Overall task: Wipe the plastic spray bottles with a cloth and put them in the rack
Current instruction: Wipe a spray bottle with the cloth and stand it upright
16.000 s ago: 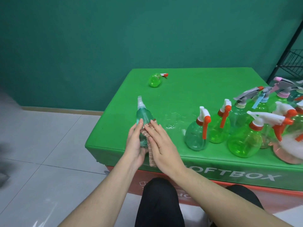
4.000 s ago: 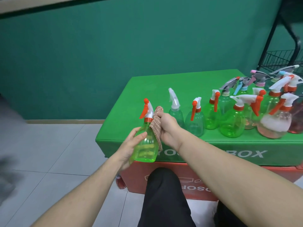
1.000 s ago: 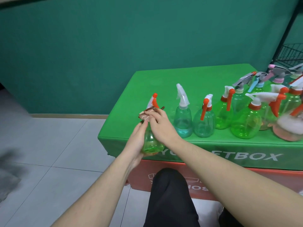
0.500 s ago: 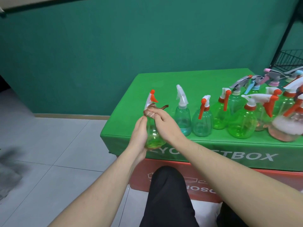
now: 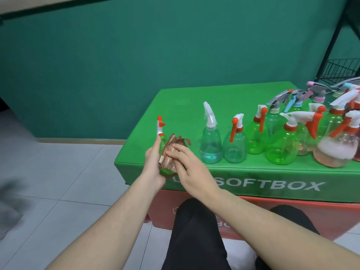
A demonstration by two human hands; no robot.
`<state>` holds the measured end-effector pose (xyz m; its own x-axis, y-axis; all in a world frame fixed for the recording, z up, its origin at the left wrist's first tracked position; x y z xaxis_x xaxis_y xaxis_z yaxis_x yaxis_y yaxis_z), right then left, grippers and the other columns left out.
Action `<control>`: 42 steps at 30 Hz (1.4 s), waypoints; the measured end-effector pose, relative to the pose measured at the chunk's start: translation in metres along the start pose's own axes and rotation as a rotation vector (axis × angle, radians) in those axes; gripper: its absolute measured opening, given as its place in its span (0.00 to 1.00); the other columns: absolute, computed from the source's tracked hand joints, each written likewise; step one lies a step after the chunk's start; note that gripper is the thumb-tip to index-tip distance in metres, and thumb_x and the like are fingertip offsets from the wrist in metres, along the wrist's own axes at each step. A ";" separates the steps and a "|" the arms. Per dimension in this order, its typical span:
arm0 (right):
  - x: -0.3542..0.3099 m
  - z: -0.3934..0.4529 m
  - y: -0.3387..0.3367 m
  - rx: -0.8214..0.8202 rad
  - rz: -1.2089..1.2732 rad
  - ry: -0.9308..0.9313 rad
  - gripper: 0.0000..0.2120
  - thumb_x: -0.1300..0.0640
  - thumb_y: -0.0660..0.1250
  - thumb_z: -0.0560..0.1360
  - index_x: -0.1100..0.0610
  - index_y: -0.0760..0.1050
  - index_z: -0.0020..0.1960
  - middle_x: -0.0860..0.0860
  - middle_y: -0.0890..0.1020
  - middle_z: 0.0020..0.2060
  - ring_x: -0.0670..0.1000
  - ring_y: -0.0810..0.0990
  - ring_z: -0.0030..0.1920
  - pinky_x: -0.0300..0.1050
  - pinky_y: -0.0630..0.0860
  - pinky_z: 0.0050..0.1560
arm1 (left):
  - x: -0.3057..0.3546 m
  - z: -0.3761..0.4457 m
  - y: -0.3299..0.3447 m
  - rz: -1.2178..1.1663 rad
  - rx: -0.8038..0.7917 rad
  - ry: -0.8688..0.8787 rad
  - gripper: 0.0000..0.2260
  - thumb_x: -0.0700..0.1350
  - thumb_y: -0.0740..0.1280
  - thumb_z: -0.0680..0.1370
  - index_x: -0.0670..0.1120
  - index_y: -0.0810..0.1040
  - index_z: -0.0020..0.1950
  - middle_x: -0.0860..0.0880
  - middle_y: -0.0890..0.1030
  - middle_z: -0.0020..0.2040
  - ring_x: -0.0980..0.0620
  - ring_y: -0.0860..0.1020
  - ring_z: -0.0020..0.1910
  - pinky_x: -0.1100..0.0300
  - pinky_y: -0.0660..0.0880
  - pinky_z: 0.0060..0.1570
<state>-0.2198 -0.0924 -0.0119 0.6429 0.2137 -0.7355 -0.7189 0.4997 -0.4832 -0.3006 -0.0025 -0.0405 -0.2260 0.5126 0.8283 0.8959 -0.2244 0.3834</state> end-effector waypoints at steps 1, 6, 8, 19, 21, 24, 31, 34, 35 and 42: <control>0.001 0.002 0.000 0.002 -0.012 -0.003 0.16 0.60 0.60 0.82 0.54 0.78 0.67 0.48 0.73 0.72 0.48 0.70 0.73 0.44 0.63 0.75 | -0.002 -0.001 0.002 -0.015 -0.032 -0.002 0.31 0.65 0.70 0.76 0.44 0.78 0.69 0.39 0.83 0.62 0.38 0.83 0.59 0.42 0.81 0.56; 0.000 0.016 -0.004 -0.020 -0.090 0.023 0.18 0.59 0.57 0.83 0.54 0.76 0.70 0.49 0.72 0.73 0.51 0.64 0.74 0.48 0.58 0.78 | -0.016 -0.001 0.014 0.030 -0.126 -0.030 0.16 0.54 0.59 0.83 0.49 0.84 0.47 0.48 0.87 0.43 0.49 0.86 0.38 0.53 0.78 0.41; 0.002 0.021 -0.006 -0.033 -0.107 0.055 0.20 0.59 0.56 0.83 0.54 0.74 0.72 0.49 0.70 0.75 0.52 0.62 0.76 0.50 0.56 0.79 | -0.023 -0.001 0.018 0.035 -0.144 -0.053 0.17 0.53 0.57 0.83 0.50 0.84 0.50 0.48 0.87 0.43 0.49 0.86 0.38 0.52 0.79 0.41; 0.012 0.047 -0.019 -0.088 0.062 0.333 0.23 0.53 0.52 0.83 0.47 0.69 0.76 0.45 0.63 0.79 0.42 0.59 0.78 0.44 0.56 0.79 | -0.019 -0.013 0.025 0.054 -0.138 0.213 0.13 0.46 0.58 0.86 0.53 0.77 0.68 0.45 0.84 0.61 0.42 0.83 0.58 0.38 0.80 0.55; 0.009 0.040 -0.020 -0.059 0.065 0.322 0.21 0.54 0.52 0.84 0.48 0.72 0.74 0.45 0.65 0.78 0.41 0.61 0.77 0.40 0.57 0.75 | -0.017 -0.014 0.025 0.083 -0.130 0.243 0.13 0.47 0.59 0.86 0.53 0.76 0.69 0.45 0.84 0.61 0.42 0.83 0.60 0.38 0.80 0.57; 0.007 0.024 -0.021 -0.010 0.139 0.276 0.17 0.56 0.54 0.85 0.50 0.73 0.71 0.45 0.69 0.74 0.38 0.65 0.73 0.40 0.59 0.76 | -0.014 -0.015 0.022 0.103 -0.096 0.263 0.12 0.52 0.63 0.85 0.53 0.79 0.66 0.47 0.85 0.59 0.44 0.83 0.59 0.41 0.81 0.56; 0.006 -0.002 -0.014 0.009 0.176 0.175 0.15 0.59 0.59 0.84 0.54 0.75 0.69 0.47 0.67 0.76 0.38 0.61 0.76 0.38 0.56 0.77 | -0.014 -0.014 0.019 0.036 -0.076 0.190 0.16 0.58 0.71 0.77 0.54 0.79 0.62 0.48 0.86 0.55 0.48 0.85 0.47 0.50 0.80 0.47; 0.004 -0.010 -0.014 0.007 0.165 0.123 0.16 0.62 0.62 0.82 0.54 0.76 0.68 0.45 0.68 0.74 0.38 0.61 0.76 0.38 0.56 0.77 | -0.011 -0.011 0.016 -0.014 -0.056 0.159 0.27 0.62 0.74 0.70 0.53 0.77 0.65 0.46 0.86 0.58 0.44 0.85 0.53 0.45 0.81 0.52; 0.003 -0.012 -0.014 0.011 0.147 0.096 0.16 0.62 0.62 0.81 0.54 0.76 0.67 0.44 0.68 0.73 0.39 0.61 0.76 0.39 0.57 0.77 | -0.009 -0.010 0.016 -0.028 -0.055 0.151 0.30 0.64 0.74 0.68 0.52 0.77 0.67 0.45 0.85 0.58 0.42 0.85 0.54 0.45 0.83 0.49; -0.001 -0.003 -0.019 0.013 0.094 0.081 0.20 0.56 0.60 0.78 0.53 0.73 0.68 0.46 0.68 0.74 0.43 0.62 0.77 0.43 0.57 0.78 | -0.009 -0.009 0.018 -0.022 -0.115 0.173 0.22 0.59 0.68 0.79 0.51 0.76 0.71 0.45 0.82 0.64 0.44 0.82 0.61 0.46 0.80 0.58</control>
<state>-0.2076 -0.1047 -0.0030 0.5487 0.1916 -0.8138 -0.7714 0.4912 -0.4045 -0.2856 -0.0183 -0.0369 -0.3166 0.3707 0.8731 0.8428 -0.3125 0.4383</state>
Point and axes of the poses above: each hand's wrist, its own z-axis towards the middle knuckle, its own y-axis out of the palm, x = y × z, the point moved 7 cm from there along z, towards the middle knuckle
